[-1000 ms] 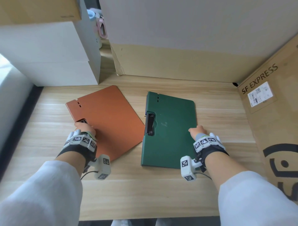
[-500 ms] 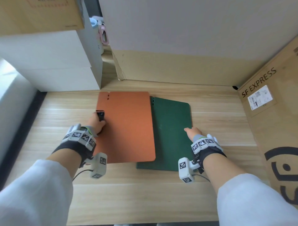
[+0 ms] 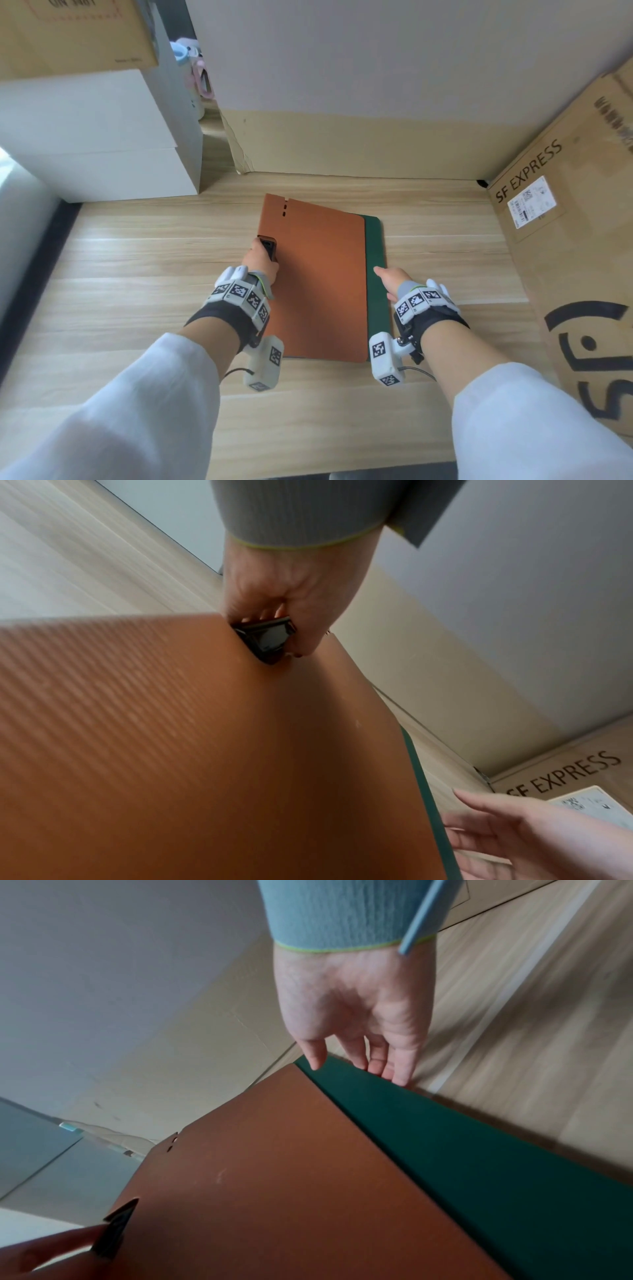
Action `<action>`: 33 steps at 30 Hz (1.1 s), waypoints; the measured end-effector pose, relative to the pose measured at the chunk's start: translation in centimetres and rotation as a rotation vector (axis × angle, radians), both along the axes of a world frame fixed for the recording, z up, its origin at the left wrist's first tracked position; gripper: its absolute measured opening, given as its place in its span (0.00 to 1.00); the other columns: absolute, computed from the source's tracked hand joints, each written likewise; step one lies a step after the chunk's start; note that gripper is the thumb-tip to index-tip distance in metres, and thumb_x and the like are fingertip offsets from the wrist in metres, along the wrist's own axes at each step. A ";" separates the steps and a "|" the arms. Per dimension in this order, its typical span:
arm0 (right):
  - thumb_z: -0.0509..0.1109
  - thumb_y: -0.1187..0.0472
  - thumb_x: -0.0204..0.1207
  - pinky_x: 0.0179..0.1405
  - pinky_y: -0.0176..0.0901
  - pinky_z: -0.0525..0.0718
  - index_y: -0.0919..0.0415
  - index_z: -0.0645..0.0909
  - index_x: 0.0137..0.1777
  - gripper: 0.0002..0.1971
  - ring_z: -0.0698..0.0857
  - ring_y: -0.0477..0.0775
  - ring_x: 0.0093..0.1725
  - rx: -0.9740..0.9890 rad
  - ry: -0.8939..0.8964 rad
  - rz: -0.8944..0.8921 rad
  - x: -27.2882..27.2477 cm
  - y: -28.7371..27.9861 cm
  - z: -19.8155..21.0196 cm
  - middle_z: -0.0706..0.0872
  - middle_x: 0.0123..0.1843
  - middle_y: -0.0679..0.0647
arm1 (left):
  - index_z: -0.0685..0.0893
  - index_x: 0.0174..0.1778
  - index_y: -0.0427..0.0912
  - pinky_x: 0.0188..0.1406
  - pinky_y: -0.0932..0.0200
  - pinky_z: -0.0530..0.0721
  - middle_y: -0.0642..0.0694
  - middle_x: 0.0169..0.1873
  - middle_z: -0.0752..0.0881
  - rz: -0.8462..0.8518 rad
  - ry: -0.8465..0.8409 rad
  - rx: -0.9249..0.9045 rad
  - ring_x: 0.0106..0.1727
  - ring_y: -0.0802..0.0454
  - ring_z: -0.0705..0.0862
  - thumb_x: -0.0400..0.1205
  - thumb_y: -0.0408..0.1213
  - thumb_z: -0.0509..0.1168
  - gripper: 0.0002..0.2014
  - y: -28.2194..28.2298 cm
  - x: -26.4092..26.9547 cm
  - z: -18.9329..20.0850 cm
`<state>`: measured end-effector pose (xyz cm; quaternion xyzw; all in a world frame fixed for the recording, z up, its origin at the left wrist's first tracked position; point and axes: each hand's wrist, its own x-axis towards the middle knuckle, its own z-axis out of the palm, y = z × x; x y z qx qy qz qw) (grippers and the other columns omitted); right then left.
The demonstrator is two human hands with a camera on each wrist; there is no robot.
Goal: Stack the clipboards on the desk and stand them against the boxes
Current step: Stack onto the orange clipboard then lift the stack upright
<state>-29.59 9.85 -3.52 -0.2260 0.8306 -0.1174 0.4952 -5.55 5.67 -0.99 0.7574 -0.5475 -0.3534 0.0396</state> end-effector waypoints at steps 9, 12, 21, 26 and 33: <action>0.57 0.54 0.82 0.74 0.56 0.74 0.72 0.73 0.69 0.24 0.78 0.66 0.68 -0.009 -0.016 -0.074 -0.6 -0.1 -0.7 0.81 0.60 0.65 | 0.58 0.79 0.36 0.61 0.42 0.79 0.27 0.64 0.81 -0.020 0.051 0.018 0.65 0.31 0.81 0.82 0.30 0.59 0.29 1.0 -2.6 -0.7; 0.57 0.54 0.81 0.75 0.59 0.72 0.71 0.72 0.71 0.24 0.75 0.68 0.72 -0.026 -0.045 -0.059 -0.7 0.1 -1.1 0.76 0.73 0.66 | 0.55 0.81 0.38 0.62 0.42 0.79 0.28 0.65 0.81 -0.015 0.063 0.030 0.65 0.31 0.81 0.83 0.31 0.57 0.30 1.2 -3.4 -0.9; 0.56 0.51 0.82 0.73 0.49 0.73 0.62 0.67 0.78 0.27 0.78 0.60 0.69 -0.044 -0.044 0.046 -1.0 0.7 -0.8 0.77 0.69 0.56 | 0.45 0.84 0.44 0.64 0.43 0.78 0.28 0.69 0.78 0.020 0.056 0.084 0.67 0.32 0.80 0.85 0.32 0.54 0.33 1.5 -4.1 -0.8; 0.55 0.50 0.82 0.76 0.56 0.71 0.60 0.66 0.79 0.27 0.75 0.64 0.73 -0.054 -0.019 0.067 -1.0 0.8 -0.7 0.74 0.76 0.60 | 0.39 0.84 0.48 0.68 0.43 0.77 0.30 0.69 0.78 0.018 -0.008 0.129 0.68 0.34 0.80 0.86 0.32 0.51 0.34 2.0 -4.7 -0.6; 0.63 0.47 0.77 0.72 0.56 0.77 0.68 0.75 0.69 0.28 0.81 0.65 0.67 -0.096 -0.057 -0.114 -1.3 0.7 -1.3 0.83 0.61 0.64 | 0.49 0.84 0.44 0.70 0.40 0.76 0.30 0.68 0.80 0.106 0.095 0.158 0.68 0.31 0.80 0.82 0.59 0.53 0.39 1.6 -3.7 -0.5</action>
